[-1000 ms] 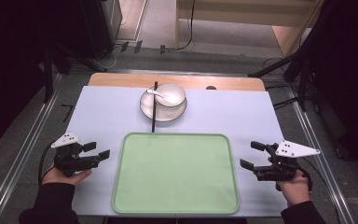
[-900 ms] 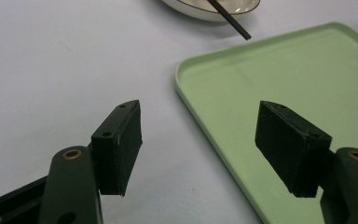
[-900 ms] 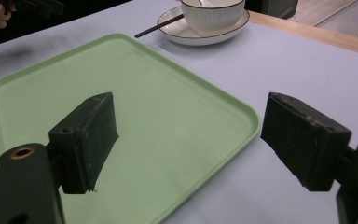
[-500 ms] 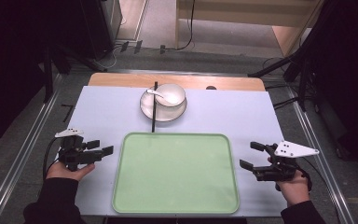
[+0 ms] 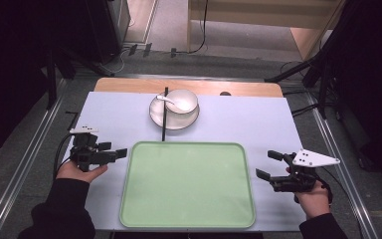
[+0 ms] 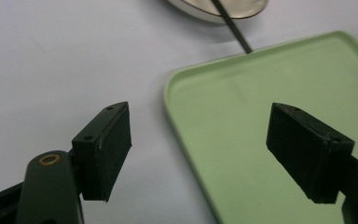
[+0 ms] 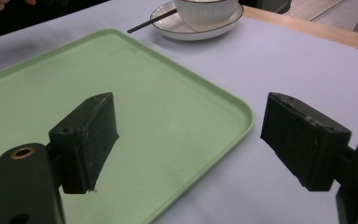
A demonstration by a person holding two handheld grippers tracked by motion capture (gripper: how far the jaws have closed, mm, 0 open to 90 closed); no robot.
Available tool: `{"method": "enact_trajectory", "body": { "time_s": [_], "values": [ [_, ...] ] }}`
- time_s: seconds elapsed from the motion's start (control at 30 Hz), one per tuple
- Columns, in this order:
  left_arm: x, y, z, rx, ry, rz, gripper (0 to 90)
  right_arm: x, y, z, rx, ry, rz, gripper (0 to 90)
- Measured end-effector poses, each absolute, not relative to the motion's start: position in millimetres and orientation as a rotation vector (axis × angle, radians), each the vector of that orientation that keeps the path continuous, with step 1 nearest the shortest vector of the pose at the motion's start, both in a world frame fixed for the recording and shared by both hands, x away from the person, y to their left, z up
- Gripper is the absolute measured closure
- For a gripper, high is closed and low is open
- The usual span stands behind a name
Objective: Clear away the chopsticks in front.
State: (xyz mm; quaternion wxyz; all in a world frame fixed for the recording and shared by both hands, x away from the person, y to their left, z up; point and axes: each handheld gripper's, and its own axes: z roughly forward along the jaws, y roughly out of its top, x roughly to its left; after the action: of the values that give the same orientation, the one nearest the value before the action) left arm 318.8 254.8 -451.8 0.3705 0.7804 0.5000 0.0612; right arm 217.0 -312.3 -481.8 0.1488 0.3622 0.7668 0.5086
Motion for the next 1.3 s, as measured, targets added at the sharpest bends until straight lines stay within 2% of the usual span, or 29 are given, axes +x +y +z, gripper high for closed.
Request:
{"method": "enact_trajectory", "body": {
  "time_s": [0.37, 0.77, 0.87, 1.3],
  "values": [
    [347, 234, -440, 1.992, 1.281, 0.099, 26.9, 222, -310, -482, 1.028, 2.208, 1.473, 19.3],
    [377, 213, -426, 2.028, 1.29, 0.129, 27.1, 225, -306, -480, 1.015, 2.22, 1.465, 19.3],
    [385, 207, -424, 2.032, 1.305, 0.128, 33.4, 226, -305, -480, 1.01, 2.223, 1.466, 19.3],
    [415, 174, -425, 2.065, 1.286, 0.166, 32.5, 226, -300, -480, 0.989, 2.249, 1.463, 19.2]
  ]
}}
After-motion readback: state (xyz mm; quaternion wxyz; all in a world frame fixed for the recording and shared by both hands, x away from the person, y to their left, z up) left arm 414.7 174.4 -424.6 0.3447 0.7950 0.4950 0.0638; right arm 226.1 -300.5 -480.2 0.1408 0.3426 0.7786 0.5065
